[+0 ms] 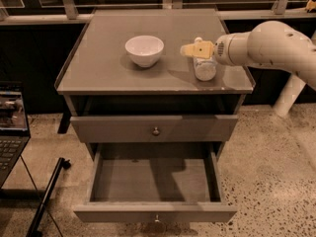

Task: Place blue plastic bottle into middle drawer

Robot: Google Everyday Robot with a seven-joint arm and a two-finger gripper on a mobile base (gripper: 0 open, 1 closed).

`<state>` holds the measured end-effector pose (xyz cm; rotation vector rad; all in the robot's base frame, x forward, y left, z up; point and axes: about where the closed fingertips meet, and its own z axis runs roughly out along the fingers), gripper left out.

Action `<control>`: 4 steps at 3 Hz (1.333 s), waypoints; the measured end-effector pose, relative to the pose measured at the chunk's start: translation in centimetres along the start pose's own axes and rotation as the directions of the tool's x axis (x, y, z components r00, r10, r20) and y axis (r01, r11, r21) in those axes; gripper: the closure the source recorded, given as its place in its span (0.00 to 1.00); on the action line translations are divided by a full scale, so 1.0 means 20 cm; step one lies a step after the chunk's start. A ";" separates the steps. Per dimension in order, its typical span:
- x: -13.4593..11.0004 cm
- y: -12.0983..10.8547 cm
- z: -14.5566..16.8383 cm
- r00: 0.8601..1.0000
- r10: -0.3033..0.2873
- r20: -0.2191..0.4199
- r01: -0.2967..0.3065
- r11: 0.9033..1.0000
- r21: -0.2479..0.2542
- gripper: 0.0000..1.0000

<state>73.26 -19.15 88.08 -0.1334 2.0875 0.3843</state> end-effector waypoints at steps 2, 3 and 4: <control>0.11 -0.05 0.15 0.999 -0.022 -0.038 0.026 0.996 0.086 0.19; 0.08 -0.05 0.13 0.999 -0.022 -0.038 0.026 0.996 0.086 0.41; 0.06 -0.04 0.12 0.999 -0.022 -0.038 0.026 0.996 0.086 0.64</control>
Offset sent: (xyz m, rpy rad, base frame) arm 0.0187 -0.0086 -0.0653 -0.1519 0.0603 -0.1062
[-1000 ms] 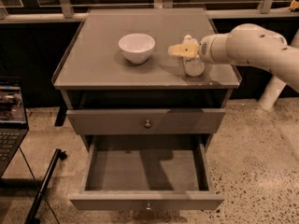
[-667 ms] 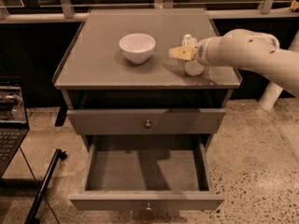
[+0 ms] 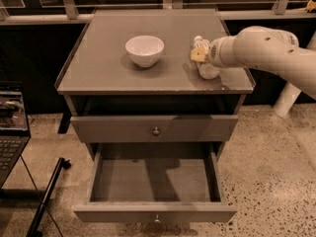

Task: Place blue plastic bottle into middle drawer

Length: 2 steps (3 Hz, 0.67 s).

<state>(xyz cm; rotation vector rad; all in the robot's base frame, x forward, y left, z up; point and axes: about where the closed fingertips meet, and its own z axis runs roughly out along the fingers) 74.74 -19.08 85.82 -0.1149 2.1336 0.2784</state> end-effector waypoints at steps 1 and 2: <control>0.00 0.00 0.00 1.000 0.000 0.000 0.000 1.000 0.000 0.87; 0.00 0.00 0.00 1.000 0.000 0.000 0.000 1.000 0.000 1.00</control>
Offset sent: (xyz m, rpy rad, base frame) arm 0.0000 0.0000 0.0000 0.0000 0.0000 0.0000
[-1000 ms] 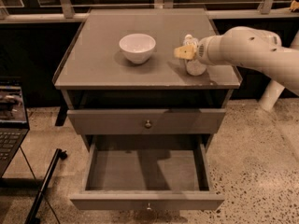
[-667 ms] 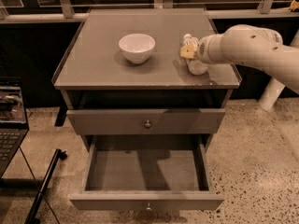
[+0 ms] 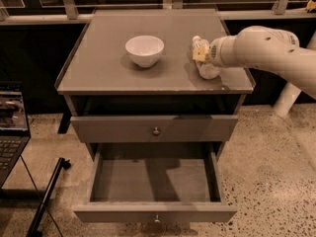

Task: Place blue plastic bottle into middle drawer

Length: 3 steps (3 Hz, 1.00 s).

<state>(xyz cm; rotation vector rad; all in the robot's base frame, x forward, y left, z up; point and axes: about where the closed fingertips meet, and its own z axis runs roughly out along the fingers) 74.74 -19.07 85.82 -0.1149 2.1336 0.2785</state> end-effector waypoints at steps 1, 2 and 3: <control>0.00 0.00 0.00 1.000 0.000 0.000 0.000 1.000 0.000 1.00; -0.01 0.01 -0.04 1.000 -0.019 0.005 0.019 0.999 -0.036 1.00; -0.05 0.07 -0.23 1.000 0.006 0.008 -0.004 0.986 -0.166 1.00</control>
Offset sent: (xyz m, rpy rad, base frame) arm -0.0311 -0.0033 0.0358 0.0264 -0.0530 0.2034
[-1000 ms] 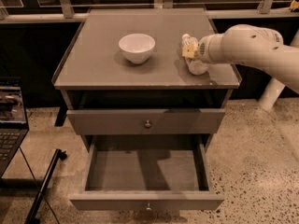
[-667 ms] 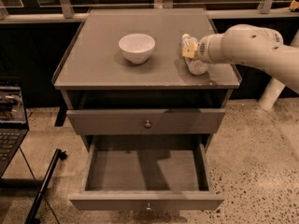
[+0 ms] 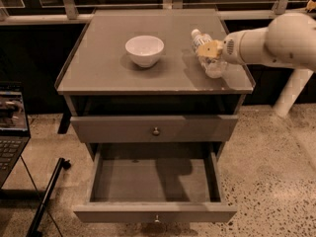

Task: Place blue plastic bottle into middle drawer

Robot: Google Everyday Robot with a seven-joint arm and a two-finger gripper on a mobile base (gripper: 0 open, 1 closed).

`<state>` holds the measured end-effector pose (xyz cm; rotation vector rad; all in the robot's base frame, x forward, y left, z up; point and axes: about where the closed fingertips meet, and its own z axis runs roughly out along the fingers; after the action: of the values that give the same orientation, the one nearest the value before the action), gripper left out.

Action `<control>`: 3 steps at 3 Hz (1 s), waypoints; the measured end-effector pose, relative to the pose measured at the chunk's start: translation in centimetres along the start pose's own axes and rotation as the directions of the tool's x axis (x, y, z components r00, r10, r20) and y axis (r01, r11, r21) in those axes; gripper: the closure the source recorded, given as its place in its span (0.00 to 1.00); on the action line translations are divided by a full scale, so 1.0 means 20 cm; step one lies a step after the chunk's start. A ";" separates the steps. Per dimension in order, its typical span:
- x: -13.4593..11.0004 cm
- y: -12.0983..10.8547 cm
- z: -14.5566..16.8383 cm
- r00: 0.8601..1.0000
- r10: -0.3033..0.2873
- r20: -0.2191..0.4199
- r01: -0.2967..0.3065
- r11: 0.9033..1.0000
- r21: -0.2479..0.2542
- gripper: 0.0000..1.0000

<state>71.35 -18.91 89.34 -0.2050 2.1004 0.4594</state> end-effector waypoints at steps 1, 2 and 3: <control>0.08 0.16 -0.23 1.000 0.005 -0.012 -0.007 0.987 -0.158 1.00; 0.21 0.26 -0.45 1.000 -0.021 0.009 0.023 0.966 -0.256 1.00; 0.38 0.23 -0.64 0.999 -0.004 0.052 0.020 0.956 -0.293 1.00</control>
Offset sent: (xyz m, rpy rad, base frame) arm -0.2014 -0.0573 0.0184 0.1081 -0.1082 0.2693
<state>55.79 -19.51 90.38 -0.3739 1.9730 0.7618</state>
